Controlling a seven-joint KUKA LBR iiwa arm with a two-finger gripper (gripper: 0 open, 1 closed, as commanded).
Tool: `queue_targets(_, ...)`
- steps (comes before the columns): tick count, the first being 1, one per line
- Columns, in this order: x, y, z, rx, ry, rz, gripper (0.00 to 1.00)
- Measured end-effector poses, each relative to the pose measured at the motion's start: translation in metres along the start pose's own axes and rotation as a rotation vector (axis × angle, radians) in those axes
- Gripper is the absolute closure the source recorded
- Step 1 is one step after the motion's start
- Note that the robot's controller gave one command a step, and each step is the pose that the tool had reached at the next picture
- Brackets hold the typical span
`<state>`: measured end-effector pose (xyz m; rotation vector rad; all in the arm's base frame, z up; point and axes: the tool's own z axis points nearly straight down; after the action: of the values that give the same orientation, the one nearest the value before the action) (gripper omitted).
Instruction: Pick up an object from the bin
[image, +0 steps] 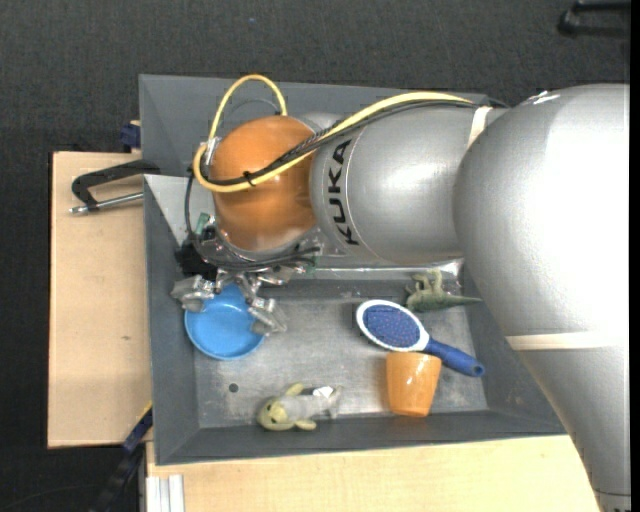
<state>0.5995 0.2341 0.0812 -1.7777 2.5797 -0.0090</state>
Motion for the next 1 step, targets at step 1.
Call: queue_targets(1, -0.0008, -0.0009, -0.0028, 0.001, -0.003, 0.001, 1.00)
